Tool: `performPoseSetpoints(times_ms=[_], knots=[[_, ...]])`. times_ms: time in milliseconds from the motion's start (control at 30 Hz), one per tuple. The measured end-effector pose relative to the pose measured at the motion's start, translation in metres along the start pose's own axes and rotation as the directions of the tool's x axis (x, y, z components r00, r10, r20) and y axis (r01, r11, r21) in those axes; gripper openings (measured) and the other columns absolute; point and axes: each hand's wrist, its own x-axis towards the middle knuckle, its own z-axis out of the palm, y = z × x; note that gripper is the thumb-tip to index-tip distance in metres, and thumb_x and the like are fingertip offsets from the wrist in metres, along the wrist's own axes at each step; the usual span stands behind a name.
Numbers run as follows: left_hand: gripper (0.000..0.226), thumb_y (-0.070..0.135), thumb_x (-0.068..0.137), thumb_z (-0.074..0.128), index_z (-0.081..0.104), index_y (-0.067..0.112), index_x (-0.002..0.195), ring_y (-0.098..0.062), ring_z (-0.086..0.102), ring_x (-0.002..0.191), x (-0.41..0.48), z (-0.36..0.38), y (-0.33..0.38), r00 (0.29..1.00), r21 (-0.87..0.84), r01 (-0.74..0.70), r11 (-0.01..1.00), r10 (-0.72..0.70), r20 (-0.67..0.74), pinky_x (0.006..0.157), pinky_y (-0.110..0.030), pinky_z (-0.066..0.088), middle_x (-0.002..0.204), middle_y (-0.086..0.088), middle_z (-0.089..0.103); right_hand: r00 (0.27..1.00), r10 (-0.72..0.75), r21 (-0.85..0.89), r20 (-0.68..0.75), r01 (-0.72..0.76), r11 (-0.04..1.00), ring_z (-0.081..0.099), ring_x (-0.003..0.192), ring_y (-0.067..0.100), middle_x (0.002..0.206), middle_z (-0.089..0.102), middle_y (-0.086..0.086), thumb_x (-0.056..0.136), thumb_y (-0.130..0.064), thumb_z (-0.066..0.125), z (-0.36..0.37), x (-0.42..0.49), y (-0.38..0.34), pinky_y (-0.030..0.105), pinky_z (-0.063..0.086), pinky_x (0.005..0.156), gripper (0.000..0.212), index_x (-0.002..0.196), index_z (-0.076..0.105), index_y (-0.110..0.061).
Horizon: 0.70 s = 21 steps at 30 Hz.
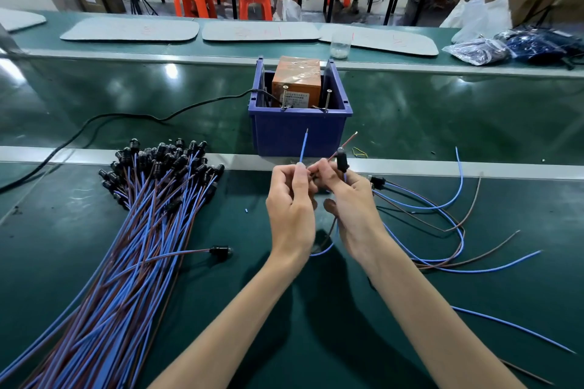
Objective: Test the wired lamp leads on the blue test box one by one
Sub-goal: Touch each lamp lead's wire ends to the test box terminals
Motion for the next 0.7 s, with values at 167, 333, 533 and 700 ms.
performPoseSetpoints(times_ms=[167, 333, 533, 700], knots=[[0.021, 0.024, 0.103, 0.042, 0.049, 0.022, 0.083, -0.010, 0.058, 0.052, 0.018, -0.006, 0.007, 0.993, 0.057, -0.027, 0.998, 0.033, -0.115, 0.048, -0.017, 0.044, 0.055, 0.006, 0.060, 0.992, -0.079, 0.105, -0.093, 0.089, 0.990, 0.063, 0.057, 0.005, 0.061, 0.063, -0.008, 0.102, -0.021, 0.045, -0.003, 0.009, -0.008, 0.011, 0.033, 0.042, 0.026, 0.082, 0.061, -0.017], [0.023, 0.021, 0.102, 0.040, 0.051, 0.023, 0.082, -0.009, 0.029, 0.045, 0.049, -0.011, 0.009, 0.971, 0.002, 0.128, 0.992, -0.125, -0.202, 0.049, -0.025, 0.027, 0.053, 0.010, 0.036, 0.987, -0.062, 0.196, -0.147, 0.091, 0.976, 0.032, 0.039, 0.003, 0.046, 0.040, -0.009, 0.101, -0.017, 0.049, -0.012, 0.030, -0.011, 0.014, 0.024, 0.038, 0.019, 0.090, 0.063, -0.013], [0.025, 0.008, 0.101, 0.029, 0.046, 0.023, 0.090, -0.003, 0.032, 0.040, 0.062, 0.001, 0.014, 0.958, -0.107, 0.179, 0.978, -0.198, -0.206, 0.043, -0.018, 0.029, 0.060, 0.005, 0.042, 0.950, -0.007, 0.318, -0.313, 0.112, 0.942, 0.033, 0.037, 0.003, 0.046, 0.043, -0.009, 0.097, -0.008, 0.053, -0.008, 0.051, -0.011, 0.013, 0.026, 0.038, 0.022, 0.075, 0.057, -0.011], [0.019, 0.020, 0.104, 0.036, 0.045, 0.017, 0.087, -0.007, 0.041, 0.036, 0.077, 0.006, 0.017, 0.966, -0.099, 0.165, 0.981, -0.181, -0.186, 0.041, -0.018, 0.036, 0.049, 0.007, 0.059, 0.933, 0.023, 0.426, -0.359, 0.142, 0.893, 0.033, 0.039, 0.004, 0.050, 0.042, -0.005, 0.095, -0.004, 0.052, -0.002, 0.064, -0.017, 0.014, 0.024, 0.039, 0.024, 0.073, 0.059, -0.007]])
